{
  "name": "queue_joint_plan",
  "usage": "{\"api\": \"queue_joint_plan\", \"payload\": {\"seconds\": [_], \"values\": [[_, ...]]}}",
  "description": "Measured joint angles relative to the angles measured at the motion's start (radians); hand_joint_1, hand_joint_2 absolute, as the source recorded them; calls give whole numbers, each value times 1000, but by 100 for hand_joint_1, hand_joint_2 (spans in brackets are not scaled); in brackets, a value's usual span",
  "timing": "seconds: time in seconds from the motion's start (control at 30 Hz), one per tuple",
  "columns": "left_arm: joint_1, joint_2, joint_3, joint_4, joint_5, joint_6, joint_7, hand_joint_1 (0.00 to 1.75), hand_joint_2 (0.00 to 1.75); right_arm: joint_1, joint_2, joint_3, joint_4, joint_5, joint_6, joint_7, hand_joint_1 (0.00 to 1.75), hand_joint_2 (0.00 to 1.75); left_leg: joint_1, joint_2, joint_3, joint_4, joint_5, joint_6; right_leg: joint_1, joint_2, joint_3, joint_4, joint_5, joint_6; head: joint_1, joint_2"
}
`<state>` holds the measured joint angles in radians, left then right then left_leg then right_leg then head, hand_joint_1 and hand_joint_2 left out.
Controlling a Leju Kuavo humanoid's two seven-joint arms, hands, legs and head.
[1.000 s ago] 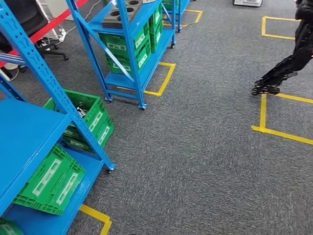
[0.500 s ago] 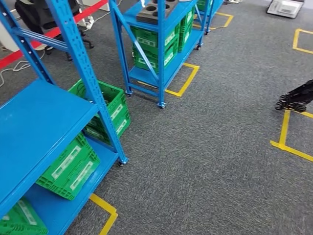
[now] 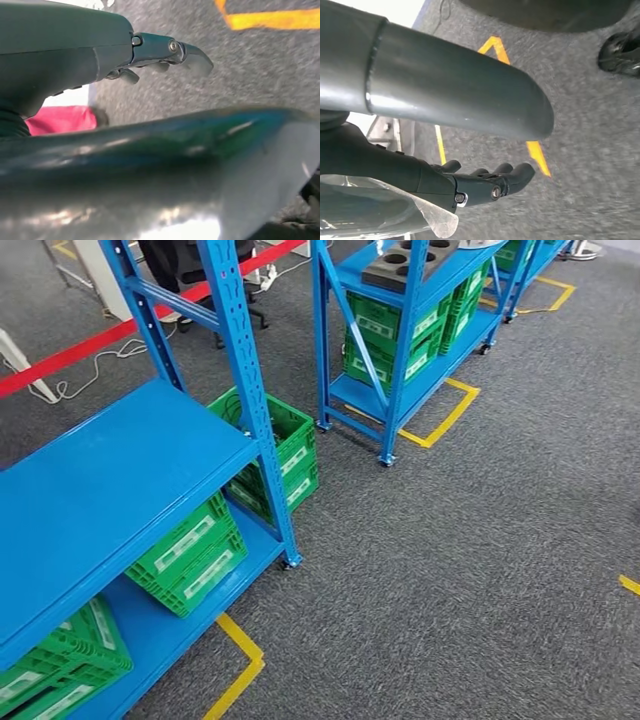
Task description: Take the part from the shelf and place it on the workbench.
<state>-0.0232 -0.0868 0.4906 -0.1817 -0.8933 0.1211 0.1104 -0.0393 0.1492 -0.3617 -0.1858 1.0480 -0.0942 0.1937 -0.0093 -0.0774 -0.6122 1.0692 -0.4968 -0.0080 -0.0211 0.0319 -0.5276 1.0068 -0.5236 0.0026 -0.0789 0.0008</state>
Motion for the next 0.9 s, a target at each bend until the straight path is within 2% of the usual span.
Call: {"api": "queue_joint_plan", "payload": {"seconds": [0.03, 0.07, 0.1, 0.13, 0.17, 0.2, 0.23, 0.27, 0.3, 0.33, 0.37, 0.43, 0.47, 0.5, 0.53, 0.57, 0.6, 0.63, 0.67, 0.7, 0.73, 0.77, 0.8, 0.83, 0.87, 0.9], "values": [[-2, 0, 0, 0, 0, -1, 0, 0, 0, 1, 0, 1, 0, 0, 0, -1, 0, 0, 1, 33, -23, 50, -30, -7, 0, -16, 2, -2, 0, -3, -4, 0], [-4, -1, 1, 0, 0, -1, 0, 0, 0, 3, 0, 2, 0, 1, 0, -2, 0, 0, 5, 54, -52, 114, -63, -14, 0, -32, 2, -3, -1, -4, -8, 0], [-5, -1, 1, 0, 0, -2, 0, 0, 0, 4, 0, 3, 0, 1, 0, -2, 0, 0, 10, 63, -83, 179, -91, -20, 0, -49, 3, -2, -2, -4, -8, 0], [-5, -2, 2, 0, 0, -2, 0, 0, 0, 5, -1, 4, 0, 2, 0, -2, 0, 0, 15, 67, -101, 221, -103, -25, 0, -64, 3, -2, -4, -4, -8, 0], [-4, -2, 3, 0, 1, -3, 0, 0, 0, 5, -1, 5, 0, 3, -1, -2, 0, 0, 19, 70, -102, 227, -94, -28, -1, -79, 5, -2, -6, -3, -8, 0], [-2, -1, 4, 0, 1, -4, 0, 0, 0, 5, -1, 6, 0, 4, -1, -3, 0, 0, 22, 75, -82, 192, -66, -31, -1, -92, 7, -2, -8, 0, -8, 0], [0, -1, 5, 0, 1, -6, 0, 0, 0, 4, -1, 7, 0, 5, -1, -4, 0, 0, 24, 87, -46, 125, -28, -31, -2, -104, 11, -2, -11, 3, -8, 0], [0, -1, 6, 0, 1, -7, 0, 0, 0, 3, -1, 8, 0, 6, -1, -4, 0, 0, 22, 113, -8, 52, -1, -30, -2, -115, 16, -3, -14, 8, -8, 0], [-2, -1, 7, 0, 1, -8, 0, 0, 0, 2, -1, 9, 0, 7, -1, -5, 0, 0, 18, 138, 21, -5, 17, -24, 0, -125, 19, -3, -18, 14, -8, 0], [-4, -1, 7, 0, 1, -8, 0, 0, 0, 2, -1, 9, 0, 8, -1, -5, 0, 0, 14, 156, 35, -37, 22, -17, 3, -134, 23, -4, -20, 21, -8, 0], [-5, -2, 7, 0, 1, -8, 0, 0, 0, 1, -1, 9, 0, 10, -1, -5, 0, 0, 10, 164, 37, -46, 18, -9, 6, -144, 26, -5, -22, 27, -7, 0], [-4, -3, 7, 0, 1, -8, 0, 0, 0, -1, -1, 11, 0, 12, -1, -6, 0, 0, 11, 139, 36, -50, 21, 7, 6, -163, 33, -5, -29, 41, -8, 0], [-3, -3, 8, 0, 1, -8, 0, 0, 0, -2, -1, 12, 0, 13, -1, -6, 0, 0, 12, 127, 38, -53, 23, 13, 5, -155, 32, 6, -40, 49, -6, 0], [-3, -4, 8, 0, 1, -8, 0, 0, 0, -3, -2, 14, 0, 14, -2, -6, 0, 0, 14, 115, 40, -56, 25, 21, 4, -133, 22, 35, -59, 55, -3, 0], [-4, -4, 8, 0, 1, -8, 0, 0, 0, -4, -2, 15, 0, 15, -2, -7, 0, 0, 15, 103, 42, -58, 26, 28, 3, -102, -1, 86, -88, 57, 1, 0], [-5, -4, 8, 0, 1, -8, 0, 0, 0, -4, -2, 16, 0, 15, -2, -8, 0, 0, 14, 92, 40, -58, 27, 33, 4, -69, -27, 143, -117, 54, 4, 0], [-7, -4, 8, 0, 1, -9, 0, 0, 0, -3, -2, 16, 0, 16, -2, -8, 0, 0, 12, 78, 39, -58, 27, 37, 4, -49, -62, 210, -145, 50, 5, 0], [-8, -5, 8, 0, 1, -10, 0, 0, 0, -1, -2, 16, 0, 16, -2, -9, 0, 0, 10, 62, 38, -58, 28, 39, 5, -38, -92, 261, -159, 47, 5, 0], [-7, -5, 8, 0, 1, -11, 0, 0, 0, 1, -2, 17, 0, 17, -2, -10, 0, 0, 8, 46, 39, -57, 28, 40, 5, -35, -106, 276, -150, 44, 6, 0], [-7, -5, 8, 0, 1, -12, 0, 0, 0, 3, -2, 17, 0, 18, -2, -10, 0, 0, 7, 28, 40, -56, 28, 40, 6, -30, -108, 263, -125, 41, 6, 0], [-6, -6, 8, 0, 1, -13, 0, 0, 0, 4, -2, 18, 0, 19, -3, -11, 0, 0, 6, 12, 41, -55, 27, 39, 6, -24, -90, 207, -84, 38, 6, 0], [-5, -6, 8, 0, 0, -13, 0, 0, 0, 4, -2, 19, 0, 20, -3, -11, 0, 0, 7, -3, 42, -54, 26, 37, 4, -3, -65, 140, -46, 34, 6, 0], [-6, -7, 8, 0, 0, -13, -1, 0, 0, 4, -2, 21, 0, 22, -4, -11, 0, 0, 6, -15, 39, -49, 25, 34, 2, 22, -41, 77, -20, 31, 6, 0], [-8, -7, 8, 0, 0, -12, -1, 0, 0, 4, -2, 23, 0, 23, -5, -12, 0, 0, 6, -27, 35, -46, 25, 28, 1, 44, -24, 36, -8, 28, 5, 0], [-8, -7, 8, 0, 0, -12, -2, 0, 0, 3, -2, 25, 0, 24, -6, -12, 0, 0, 8, -38, 29, -45, 26, 22, 1, 59, -15, 18, -8, 24, 5, 0], [-8, -7, 8, 0, 0, -12, -2, 0, 0, 3, -2, 26, 0, 25, -7, -11, 0, 0, 10, -50, 24, -44, 28, 14, 2, 55, -11, 12, -9, 21, 5, 0]]}}
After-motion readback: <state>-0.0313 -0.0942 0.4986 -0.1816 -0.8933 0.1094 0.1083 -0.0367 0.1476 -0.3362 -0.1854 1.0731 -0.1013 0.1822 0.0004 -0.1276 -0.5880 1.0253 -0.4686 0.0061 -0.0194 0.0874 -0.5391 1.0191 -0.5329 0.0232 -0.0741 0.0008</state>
